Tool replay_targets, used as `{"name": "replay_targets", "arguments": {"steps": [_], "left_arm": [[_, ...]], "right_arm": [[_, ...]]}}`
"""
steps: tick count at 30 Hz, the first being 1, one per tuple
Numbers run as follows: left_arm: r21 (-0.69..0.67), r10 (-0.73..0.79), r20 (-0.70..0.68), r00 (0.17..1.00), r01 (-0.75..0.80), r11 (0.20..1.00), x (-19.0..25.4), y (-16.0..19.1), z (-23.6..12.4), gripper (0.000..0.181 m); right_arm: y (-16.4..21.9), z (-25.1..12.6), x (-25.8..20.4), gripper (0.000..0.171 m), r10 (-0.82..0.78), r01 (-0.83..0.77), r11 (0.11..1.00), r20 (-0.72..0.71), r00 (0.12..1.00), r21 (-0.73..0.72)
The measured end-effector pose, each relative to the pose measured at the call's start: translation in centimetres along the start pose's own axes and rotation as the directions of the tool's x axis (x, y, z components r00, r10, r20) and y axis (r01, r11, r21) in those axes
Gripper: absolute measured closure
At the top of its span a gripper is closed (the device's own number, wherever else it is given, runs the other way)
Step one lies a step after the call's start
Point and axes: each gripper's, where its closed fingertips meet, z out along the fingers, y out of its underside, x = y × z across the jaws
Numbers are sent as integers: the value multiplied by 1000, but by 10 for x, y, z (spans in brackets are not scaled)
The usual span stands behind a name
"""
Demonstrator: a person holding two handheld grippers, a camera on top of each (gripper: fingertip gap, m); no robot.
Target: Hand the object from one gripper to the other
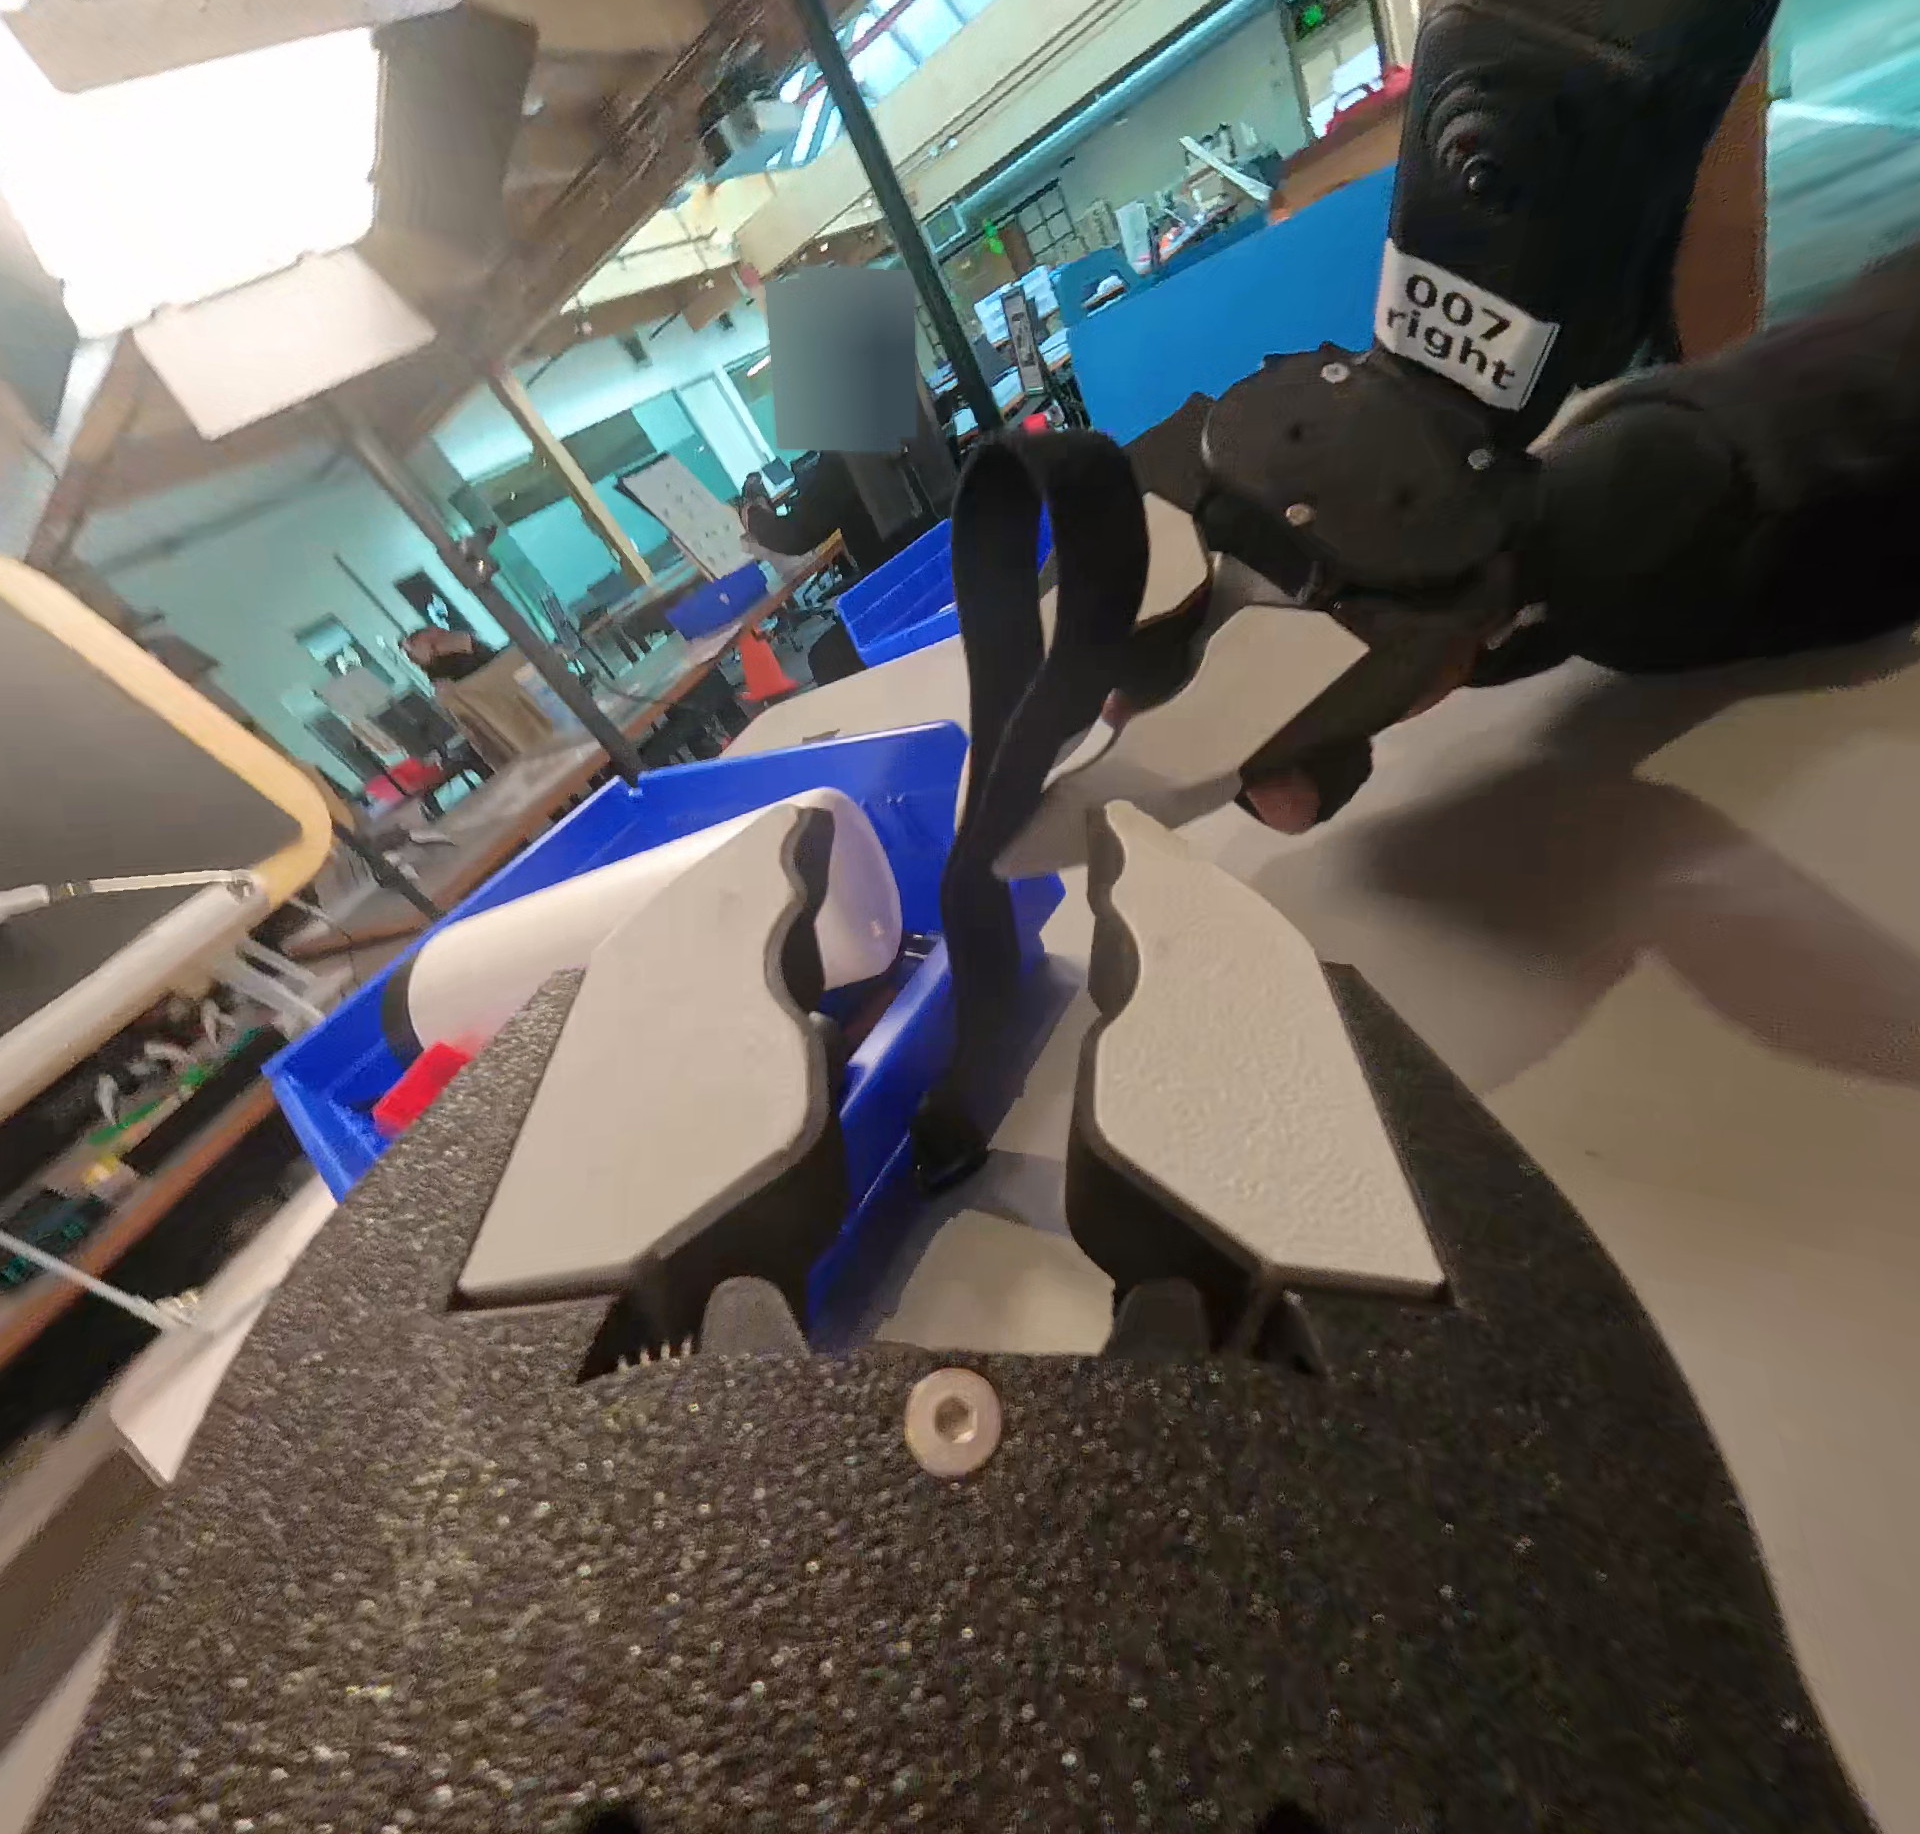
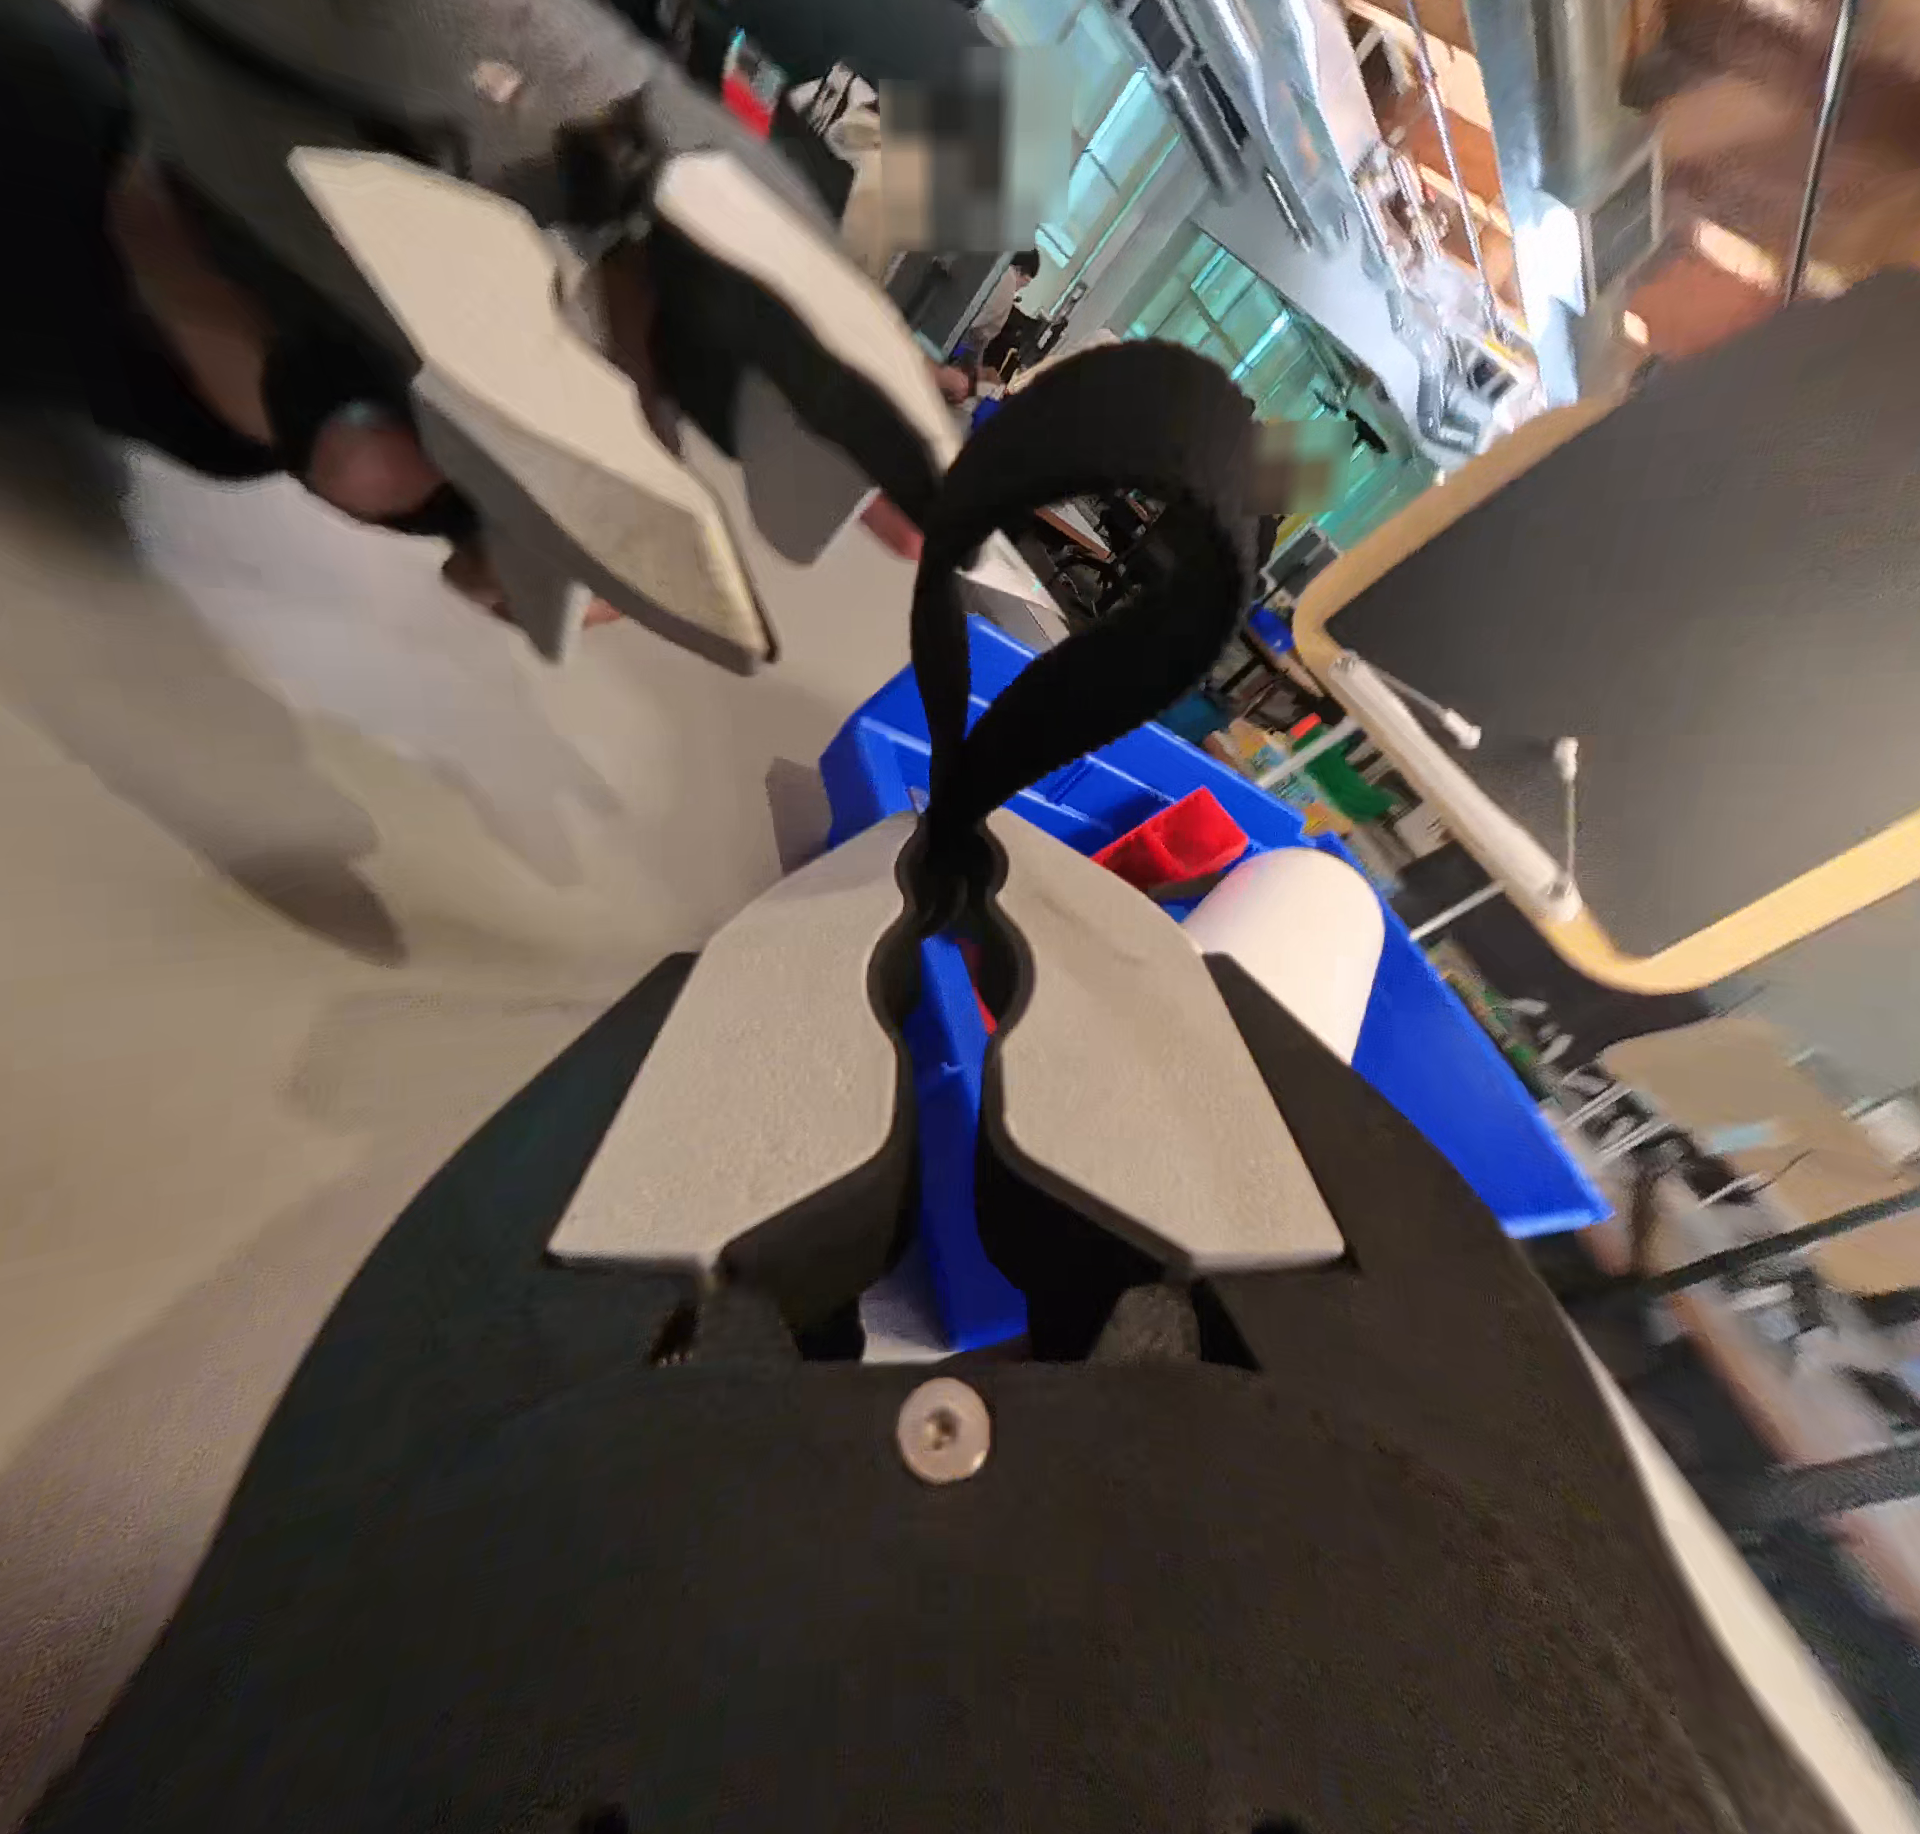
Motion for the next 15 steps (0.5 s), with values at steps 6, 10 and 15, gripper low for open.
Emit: {"name": "replay_targets", "arguments": {"steps": [6,10,15], "left_arm": [[-51,290,-104,951,-297,954,42,11,8,155],[-83,271,-56,961,-275,958,33,9,8,174],[44,-26,120,992,21,999,-15,-15,-7,175]], "right_arm": [[-2,6,-48,165,-284,285,958,102,953,1],[-1,7,-40,164,-275,276,961,56,960,-8],[2,7,-18,154,-219,217,975,-43,975,-45]]}}
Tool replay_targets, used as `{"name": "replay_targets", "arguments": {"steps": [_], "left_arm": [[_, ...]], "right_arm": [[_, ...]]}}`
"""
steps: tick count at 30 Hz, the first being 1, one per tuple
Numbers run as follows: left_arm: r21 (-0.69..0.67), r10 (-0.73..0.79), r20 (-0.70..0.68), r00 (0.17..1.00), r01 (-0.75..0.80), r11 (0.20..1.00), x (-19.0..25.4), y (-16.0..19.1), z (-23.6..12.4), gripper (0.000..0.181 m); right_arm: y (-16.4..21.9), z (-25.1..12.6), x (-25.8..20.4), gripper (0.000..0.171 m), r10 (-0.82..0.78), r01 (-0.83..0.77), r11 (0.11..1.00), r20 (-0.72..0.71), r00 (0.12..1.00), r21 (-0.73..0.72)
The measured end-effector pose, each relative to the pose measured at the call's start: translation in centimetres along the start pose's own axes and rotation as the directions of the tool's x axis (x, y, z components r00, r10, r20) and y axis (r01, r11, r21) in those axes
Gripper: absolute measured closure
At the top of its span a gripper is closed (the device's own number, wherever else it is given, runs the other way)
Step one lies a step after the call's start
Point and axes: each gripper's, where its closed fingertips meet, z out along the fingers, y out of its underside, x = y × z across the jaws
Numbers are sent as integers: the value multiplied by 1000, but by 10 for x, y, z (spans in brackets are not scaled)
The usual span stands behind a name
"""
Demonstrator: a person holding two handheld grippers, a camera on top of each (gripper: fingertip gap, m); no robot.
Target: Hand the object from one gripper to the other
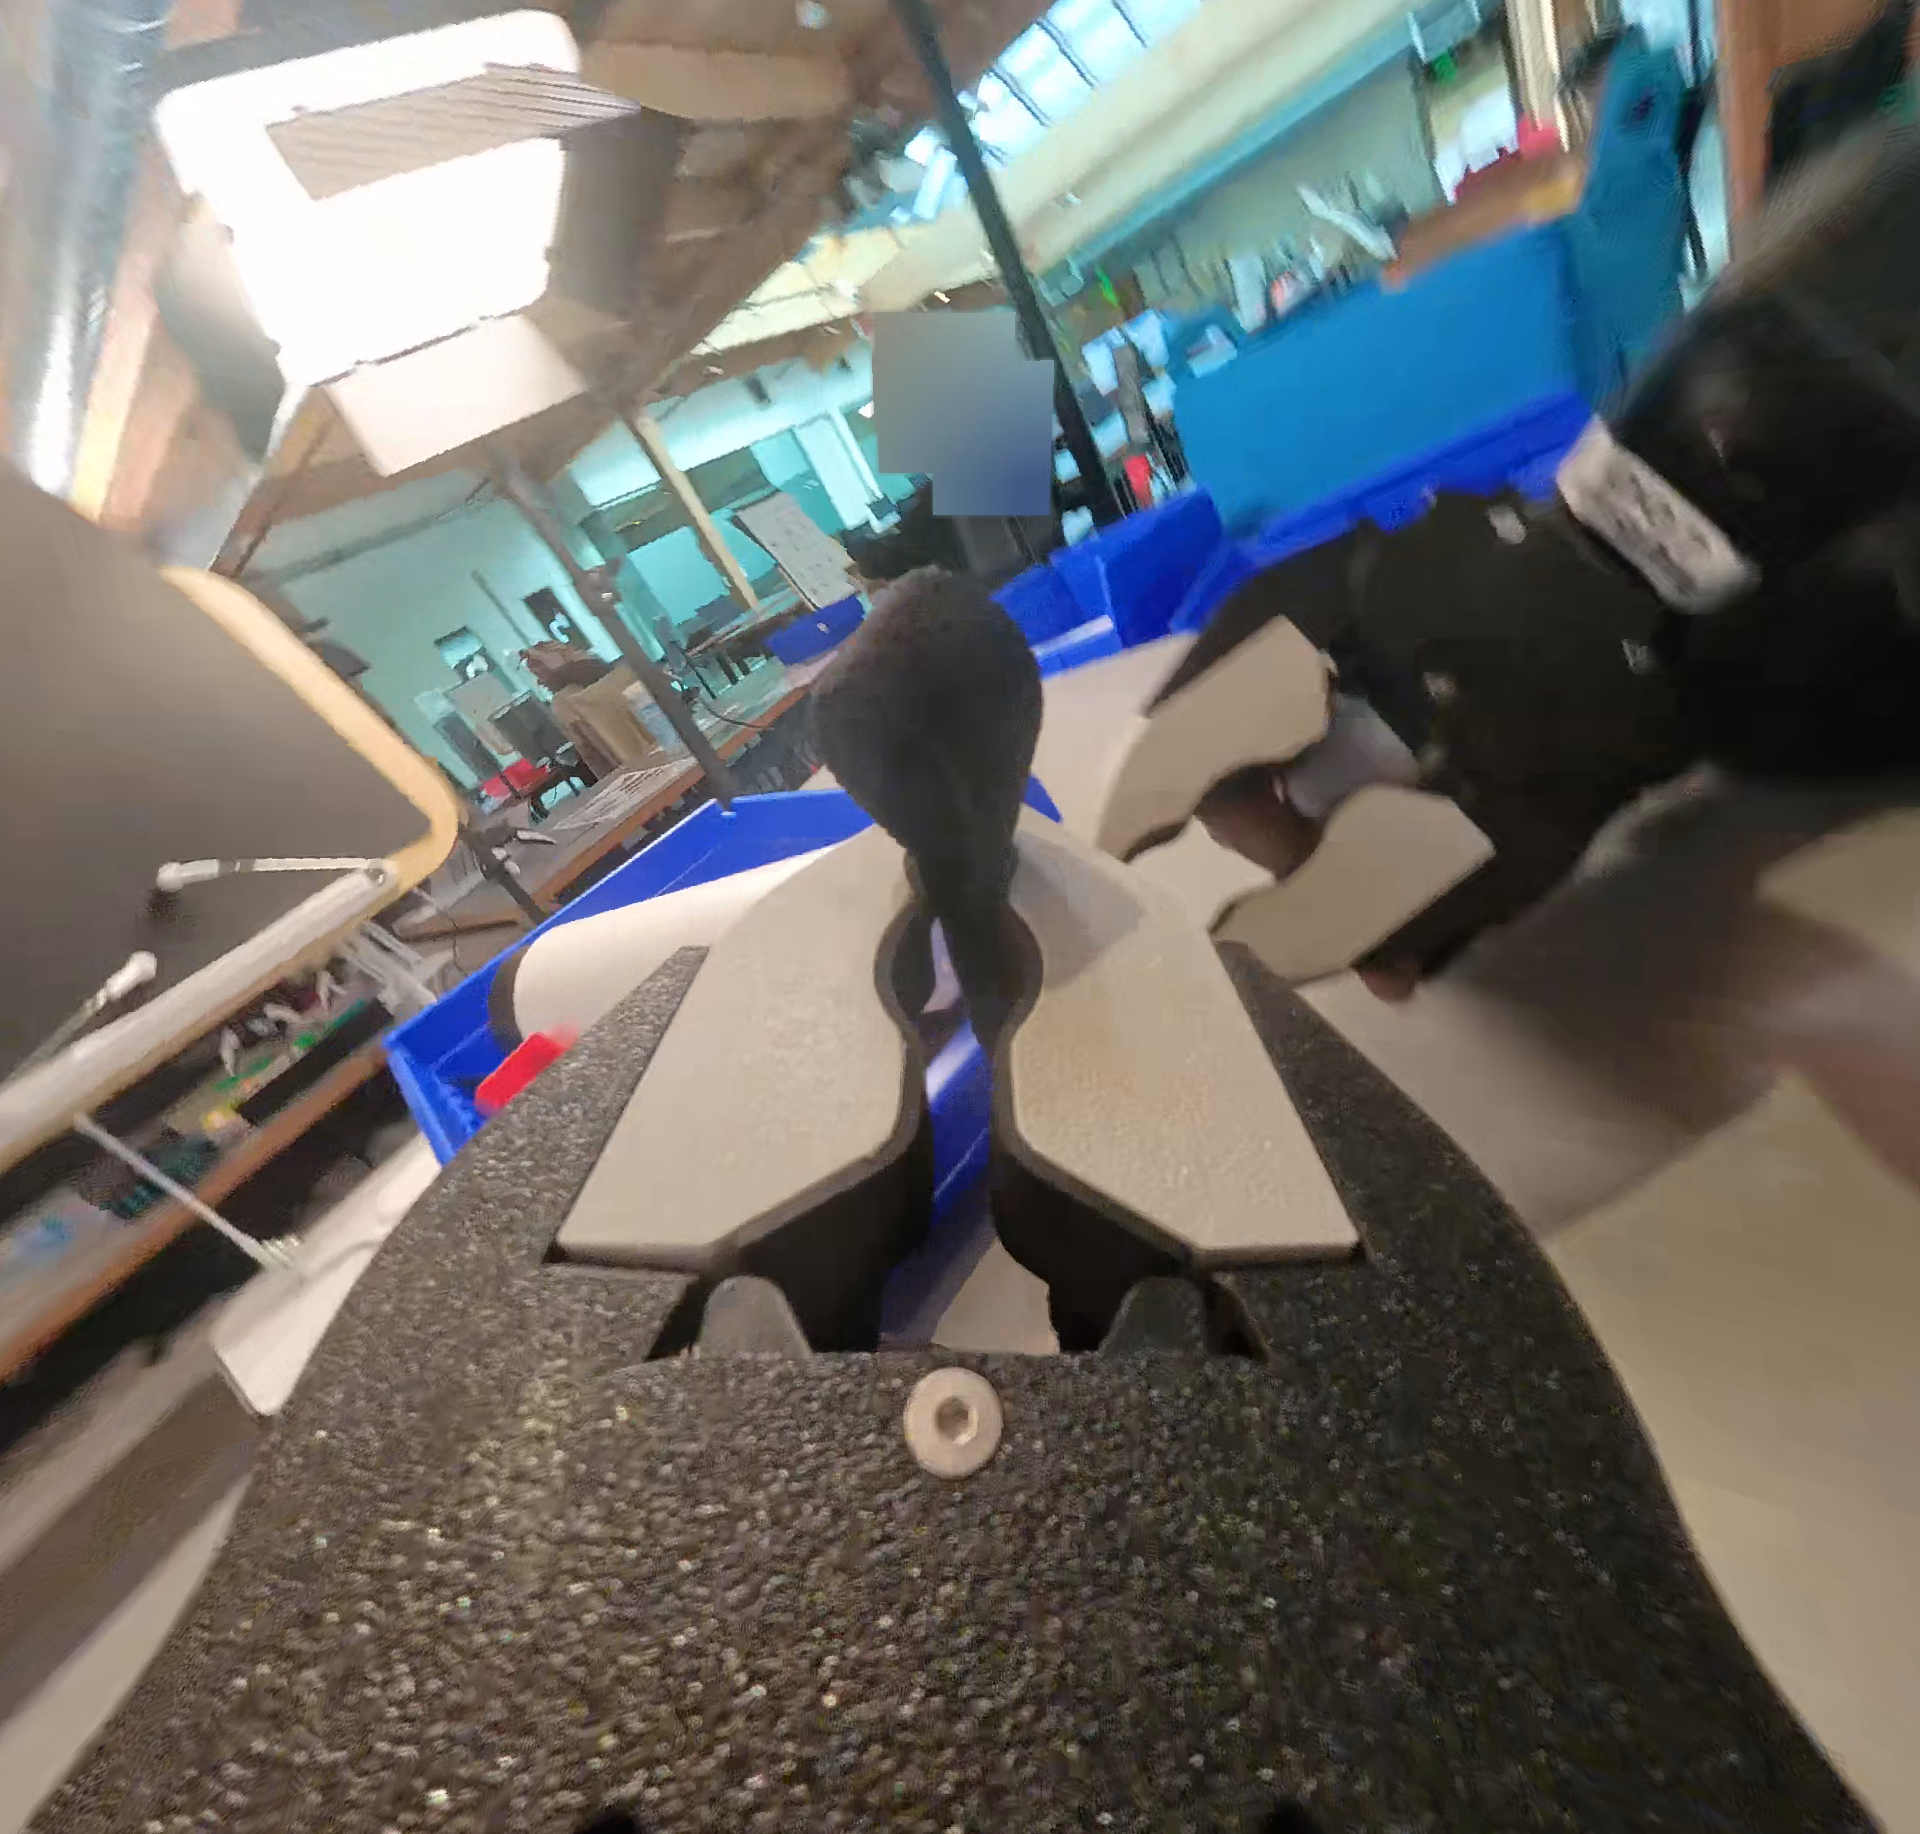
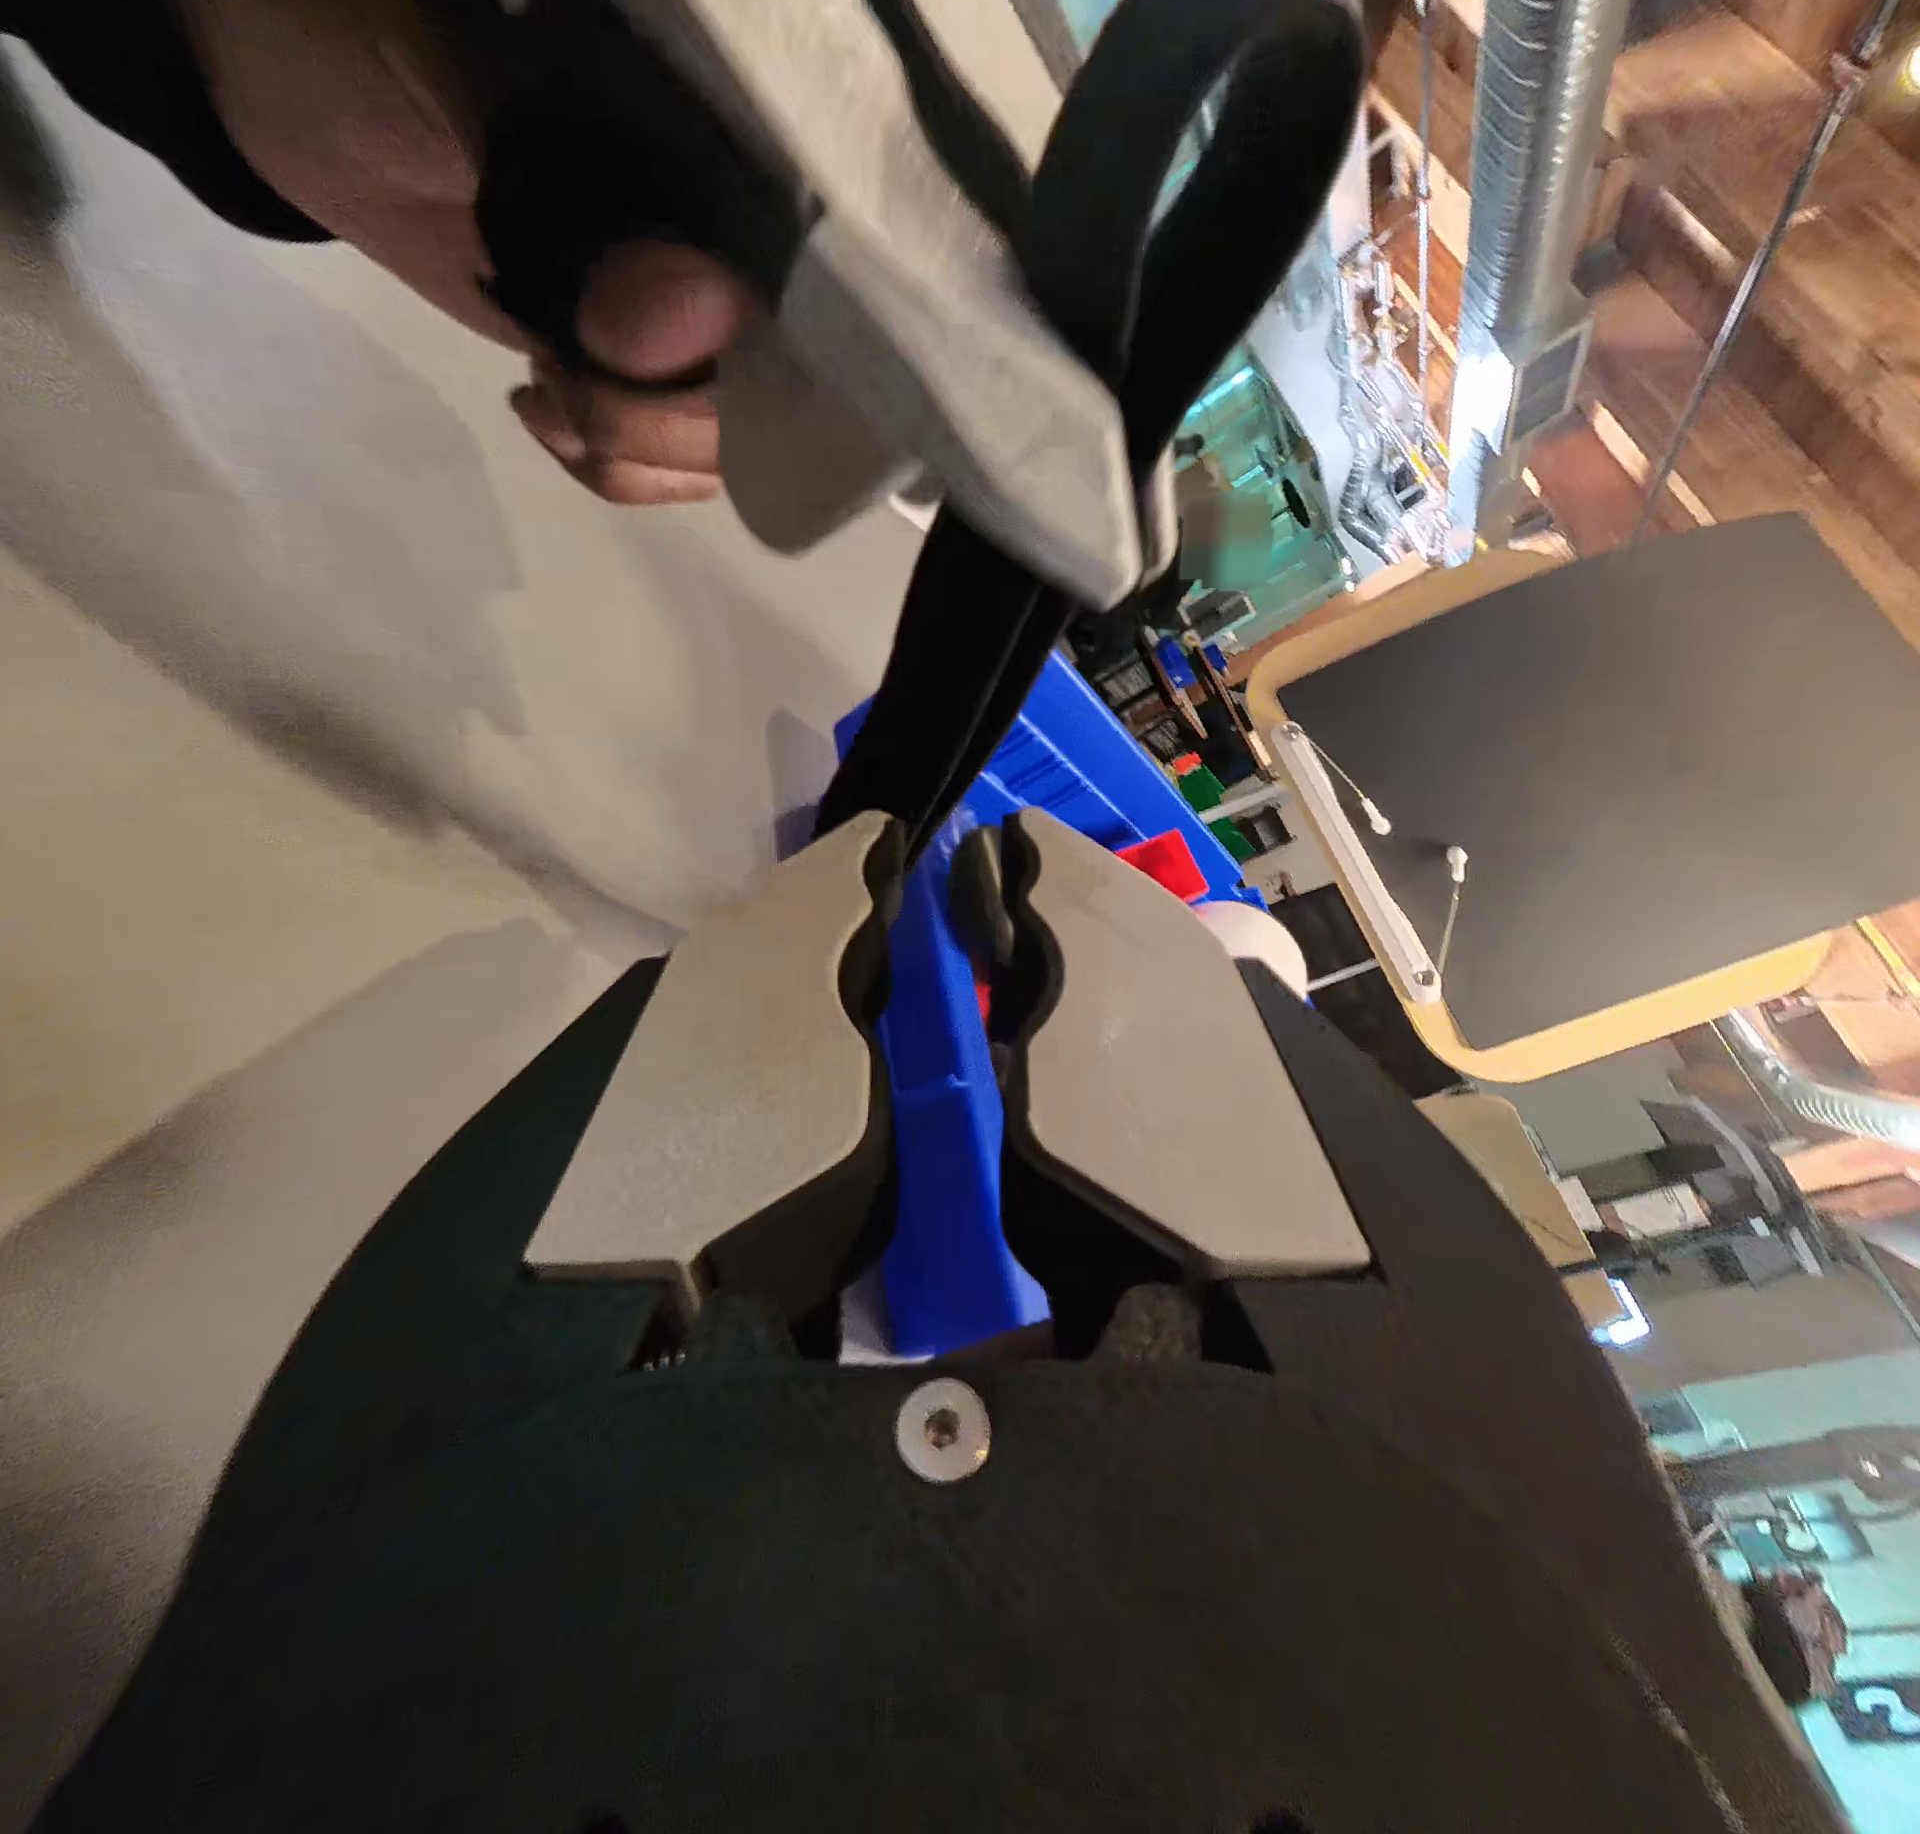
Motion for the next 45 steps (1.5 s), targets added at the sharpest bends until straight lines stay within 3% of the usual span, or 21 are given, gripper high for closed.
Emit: {"name": "replay_targets", "arguments": {"steps": [3,9,13,20,23,26,27,31,34,37,41,45], "left_arm": [[96,-237,83,968,229,969,-32,-9,-9,175],[254,-585,141,799,542,801,-74,3,-24,175],[314,-729,110,676,672,671,-78,13,-24,176],[376,-925,4,380,857,353,-73,32,-20,175],[384,-949,-39,313,881,275,-73,35,-20,176],[377,-959,-66,277,896,233,-76,36,-20,176],[363,-960,-77,270,904,226,-75,37,-19,175],[258,-943,-151,296,933,252,-69,33,-11,157],[198,-911,-183,370,921,335,-60,27,-6,141],[145,-864,-191,466,884,444,-47,23,0,131],[96,-777,-183,602,798,595,-32,22,5,124],[57,-672,-162,723,687,725,-23,25,8,118]], "right_arm": [[-1,1,8,146,49,-49,999,-56,997,0],[-8,7,17,138,105,-109,994,-187,977,-11],[6,20,15,125,1,-37,990,-256,967,-138],[13,40,12,110,-342,221,913,-347,873,-344],[22,46,18,116,-410,253,873,-346,844,-416],[17,46,24,145,-470,321,856,-353,809,-405],[17,45,25,148,-472,325,857,-356,806,-401],[21,41,30,152,-281,164,931,-355,892,-326],[25,37,35,155,-3,-71,974,-324,946,-216],[24,31,41,165,252,-284,954,-258,933,-94],[31,24,43,166,592,-600,800,-139,794,-21],[31,22,38,166,847,-848,529,57,528,-14]]}}
